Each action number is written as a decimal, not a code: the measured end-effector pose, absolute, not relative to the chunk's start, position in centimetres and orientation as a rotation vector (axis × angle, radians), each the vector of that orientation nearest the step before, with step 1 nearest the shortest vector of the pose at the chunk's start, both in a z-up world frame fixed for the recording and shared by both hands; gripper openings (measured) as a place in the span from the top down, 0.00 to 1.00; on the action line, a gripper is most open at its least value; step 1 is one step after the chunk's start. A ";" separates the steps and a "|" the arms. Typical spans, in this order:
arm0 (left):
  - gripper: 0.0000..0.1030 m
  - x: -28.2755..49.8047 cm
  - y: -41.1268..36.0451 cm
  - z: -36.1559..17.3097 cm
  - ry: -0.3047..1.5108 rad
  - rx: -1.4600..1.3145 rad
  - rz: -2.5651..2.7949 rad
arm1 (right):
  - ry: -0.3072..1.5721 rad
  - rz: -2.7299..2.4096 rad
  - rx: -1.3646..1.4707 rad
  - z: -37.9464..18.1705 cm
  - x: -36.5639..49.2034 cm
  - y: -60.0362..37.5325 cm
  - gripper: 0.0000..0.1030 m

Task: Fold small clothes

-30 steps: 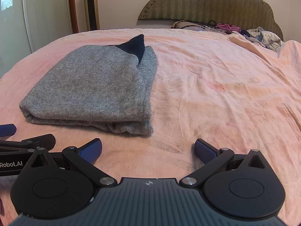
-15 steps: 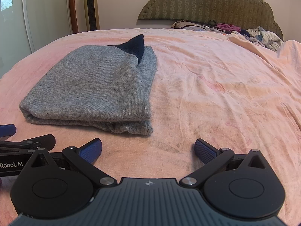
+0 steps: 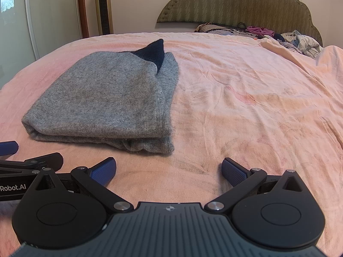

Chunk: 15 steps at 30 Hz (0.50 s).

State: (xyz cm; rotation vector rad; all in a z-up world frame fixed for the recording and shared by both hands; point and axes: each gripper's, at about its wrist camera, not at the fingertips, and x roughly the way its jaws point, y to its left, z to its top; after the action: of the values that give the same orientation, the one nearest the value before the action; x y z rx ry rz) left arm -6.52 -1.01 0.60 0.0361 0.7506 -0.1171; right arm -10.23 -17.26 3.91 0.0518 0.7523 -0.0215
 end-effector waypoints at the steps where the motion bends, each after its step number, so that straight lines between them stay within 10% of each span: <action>1: 0.00 -6.5 -1.0 0.6 0.751 0.037 -0.117 | 0.752 -0.022 0.052 3.9 -10.2 -17.3 0.00; 15: 0.00 -6.3 -1.1 0.8 0.776 0.042 -0.119 | 0.753 -0.022 0.052 3.9 -10.2 -17.3 0.00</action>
State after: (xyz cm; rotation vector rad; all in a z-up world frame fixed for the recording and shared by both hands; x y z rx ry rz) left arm -6.26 -1.13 0.79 0.0421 0.7755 -0.1192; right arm -10.20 -17.29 3.91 0.0516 0.7525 -0.0217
